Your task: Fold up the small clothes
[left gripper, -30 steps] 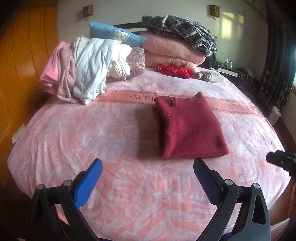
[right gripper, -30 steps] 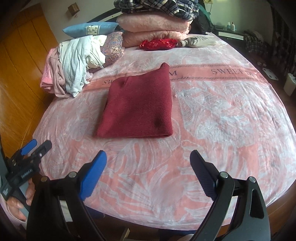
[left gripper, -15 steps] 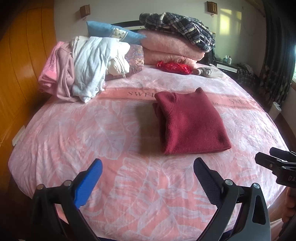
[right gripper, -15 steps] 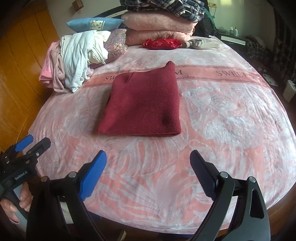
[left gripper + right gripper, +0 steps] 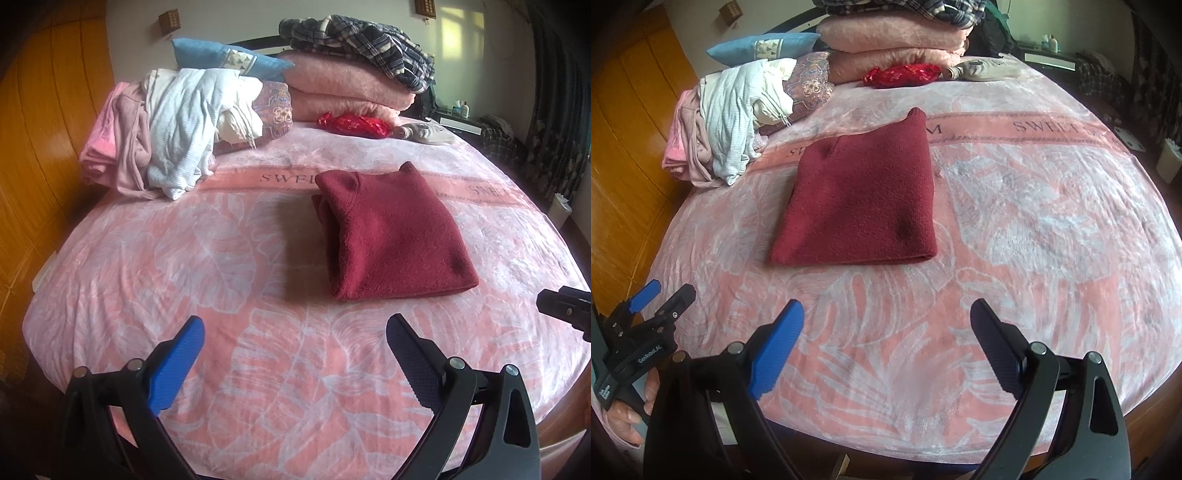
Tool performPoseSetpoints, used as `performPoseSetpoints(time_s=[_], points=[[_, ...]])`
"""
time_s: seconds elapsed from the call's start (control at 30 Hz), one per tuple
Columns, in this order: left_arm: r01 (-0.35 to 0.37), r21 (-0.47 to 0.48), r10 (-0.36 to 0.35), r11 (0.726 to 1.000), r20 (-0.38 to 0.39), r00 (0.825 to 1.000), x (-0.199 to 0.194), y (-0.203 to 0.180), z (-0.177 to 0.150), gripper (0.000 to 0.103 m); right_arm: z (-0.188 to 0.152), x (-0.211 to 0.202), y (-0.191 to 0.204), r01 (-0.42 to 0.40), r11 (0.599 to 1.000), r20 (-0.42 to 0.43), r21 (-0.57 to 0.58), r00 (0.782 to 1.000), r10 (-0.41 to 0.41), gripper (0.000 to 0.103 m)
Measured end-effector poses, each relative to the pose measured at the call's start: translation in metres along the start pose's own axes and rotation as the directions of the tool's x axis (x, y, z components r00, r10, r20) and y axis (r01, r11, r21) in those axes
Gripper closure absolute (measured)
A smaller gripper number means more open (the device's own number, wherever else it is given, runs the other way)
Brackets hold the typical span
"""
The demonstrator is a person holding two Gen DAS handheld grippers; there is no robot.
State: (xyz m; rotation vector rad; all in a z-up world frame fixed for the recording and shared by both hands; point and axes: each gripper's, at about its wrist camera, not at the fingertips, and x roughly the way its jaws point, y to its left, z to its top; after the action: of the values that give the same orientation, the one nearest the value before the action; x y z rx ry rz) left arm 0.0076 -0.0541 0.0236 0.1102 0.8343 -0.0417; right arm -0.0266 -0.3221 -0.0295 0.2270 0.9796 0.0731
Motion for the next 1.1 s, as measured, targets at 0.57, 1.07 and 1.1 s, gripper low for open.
performPoseSetpoints(time_s=[0.57, 1.07, 1.1], points=[[0.012, 0.018, -0.011, 1.000, -0.030, 0.999, 0.009, -0.006, -0.004, 0.004, -0.001, 0.000, 0.007, -0.010, 1.000, -0.006, -0.019, 1.000, 0.010, 0.010], [0.018, 0.026, -0.018, 0.999, -0.017, 1.000, 0.005, -0.010, -0.004, 0.004, -0.001, 0.001, 0.007, -0.012, 1.000, -0.012, -0.021, 1.000, 0.012, 0.010], [0.016, 0.025, -0.015, 1.000, -0.019, 1.000, 0.006, -0.010, -0.004, 0.004, -0.001, 0.001, 0.007, -0.013, 1.000, -0.012, -0.021, 1.000, 0.013, 0.010]])
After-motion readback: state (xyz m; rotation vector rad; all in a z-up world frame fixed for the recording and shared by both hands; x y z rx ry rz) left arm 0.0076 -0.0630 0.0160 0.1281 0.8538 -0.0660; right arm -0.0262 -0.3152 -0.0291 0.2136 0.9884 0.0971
